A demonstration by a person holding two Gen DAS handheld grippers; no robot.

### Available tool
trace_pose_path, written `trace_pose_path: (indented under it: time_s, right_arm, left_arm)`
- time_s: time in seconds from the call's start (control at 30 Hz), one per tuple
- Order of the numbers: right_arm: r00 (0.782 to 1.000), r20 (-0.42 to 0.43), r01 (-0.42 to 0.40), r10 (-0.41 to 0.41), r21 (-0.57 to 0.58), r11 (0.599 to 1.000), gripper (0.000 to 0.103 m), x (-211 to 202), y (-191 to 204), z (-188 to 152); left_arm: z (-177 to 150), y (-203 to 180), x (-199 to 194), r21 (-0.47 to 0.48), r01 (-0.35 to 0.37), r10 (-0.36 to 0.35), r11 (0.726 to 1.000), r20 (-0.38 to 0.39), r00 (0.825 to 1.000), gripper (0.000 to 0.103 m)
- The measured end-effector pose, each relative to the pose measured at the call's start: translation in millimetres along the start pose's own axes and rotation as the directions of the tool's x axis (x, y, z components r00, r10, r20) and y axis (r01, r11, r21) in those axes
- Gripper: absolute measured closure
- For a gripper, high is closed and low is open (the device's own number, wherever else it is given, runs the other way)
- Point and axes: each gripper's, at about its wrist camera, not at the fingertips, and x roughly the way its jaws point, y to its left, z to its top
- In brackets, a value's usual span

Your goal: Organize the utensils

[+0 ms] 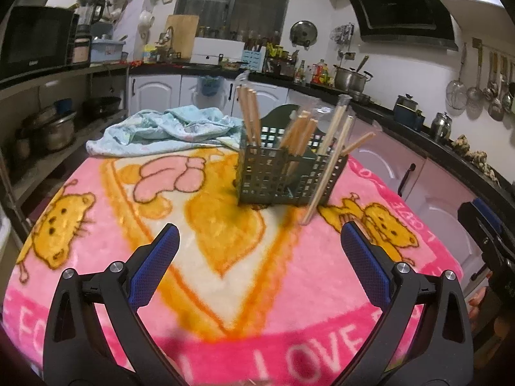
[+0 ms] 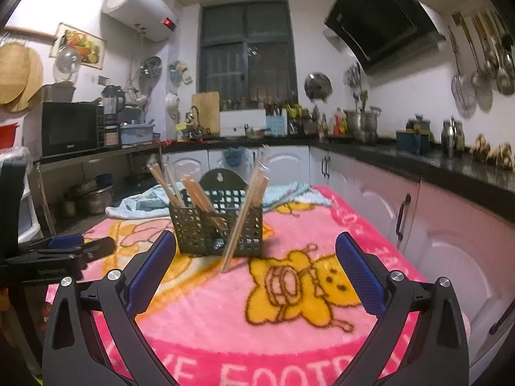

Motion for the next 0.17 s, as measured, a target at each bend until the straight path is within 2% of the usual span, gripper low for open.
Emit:
trace_pose_path:
  time_s: [0.07, 0.1, 0.17]
  right_arm:
    - [0.997, -0.068, 0.024, -0.022, 0.035, 0.999, 0.006, 16.7, -15.9, 4.8]
    - [0.989, -0.142, 0.056, -0.048, 0.053, 0.997, 0.006, 34.4, -29.2, 7.6]
    - [0.954, -0.279, 0.137, -0.111, 0.074, 0.988, 0.006, 69.1, -55.9, 8.3]
  left_arm:
    - [8.0, 16.2, 7.0, -0.014, -0.034, 0.034, 0.999, -0.021, 0.999, 0.011]
    - [14.8, 29.5, 13.9, -0.012, -0.071, 0.07, 0.997, -0.04, 0.997, 0.011]
    - [25.3, 53.0, 31.6, -0.01, -0.132, 0.131, 0.991, -0.096, 0.987, 0.011]
